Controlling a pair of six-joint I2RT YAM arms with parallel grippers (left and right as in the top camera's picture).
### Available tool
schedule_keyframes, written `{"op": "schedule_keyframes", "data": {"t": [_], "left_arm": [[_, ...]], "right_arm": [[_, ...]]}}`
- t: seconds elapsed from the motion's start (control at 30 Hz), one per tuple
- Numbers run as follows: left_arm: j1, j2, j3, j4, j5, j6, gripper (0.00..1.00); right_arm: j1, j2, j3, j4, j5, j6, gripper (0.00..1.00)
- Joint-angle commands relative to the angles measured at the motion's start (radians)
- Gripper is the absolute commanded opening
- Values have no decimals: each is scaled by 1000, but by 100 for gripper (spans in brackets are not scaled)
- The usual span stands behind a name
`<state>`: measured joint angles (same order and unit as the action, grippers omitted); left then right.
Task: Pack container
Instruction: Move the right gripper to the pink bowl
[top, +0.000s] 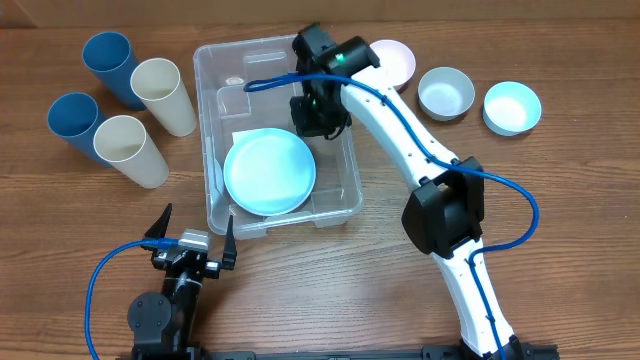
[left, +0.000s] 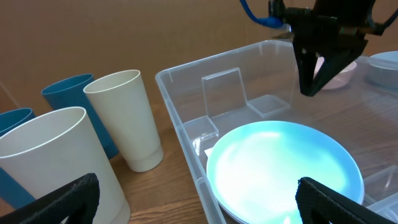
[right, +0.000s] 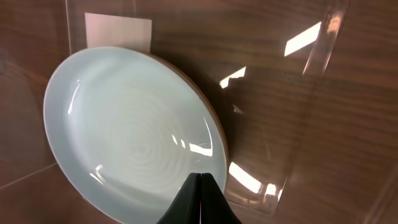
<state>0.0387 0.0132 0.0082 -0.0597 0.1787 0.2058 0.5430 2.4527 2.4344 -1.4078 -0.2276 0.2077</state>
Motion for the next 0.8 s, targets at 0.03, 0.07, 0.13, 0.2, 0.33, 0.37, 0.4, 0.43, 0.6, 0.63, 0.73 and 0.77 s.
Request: {"op": "schedule_keyframes", "data": {"t": [0.03,0.07,0.13,0.2,0.33,0.37,0.4,0.43,0.6,0.63,0.73,0.77], "left_arm": [[-6,-9,-3,0,-2,0,100],[-6,-9,-3,0,-2,0,100],[-6,-9,-3,0,-2,0,100],[-6,-9,-3,0,-2,0,100],[-6,-9,-3,0,-2,0,100],[-6,-9,-3,0,-3,0,100],[-6,-9,-3,0,-3,0,100],[-6,-9,-3,0,-3,0,100],[-6,-9,-3,0,-3,0,100],[-6,-9,-3,0,-3,0,100],[-6,-9,-3,0,-2,0,100],[-6,-9,-3,0,-2,0,100]], "right_arm": [[8,-6,28,0,40,-24,4],[8,-6,31,6,68,-3,4],[3,-6,56,3,137,23,4],[-12,-6,118,-26,196,37,4],[-74,-6,206,-107,247,62,4],[-90,-6,203,-123,260,62,4],[-102,-6,203,-130,264,55,4],[-108,-6,203,-128,264,21,4],[-109,-5,203,-116,261,-37,4],[-109,-5,203,-117,267,-31,4],[-123,-4,187,-139,313,31,4],[-126,-4,181,-144,313,32,4]]}}
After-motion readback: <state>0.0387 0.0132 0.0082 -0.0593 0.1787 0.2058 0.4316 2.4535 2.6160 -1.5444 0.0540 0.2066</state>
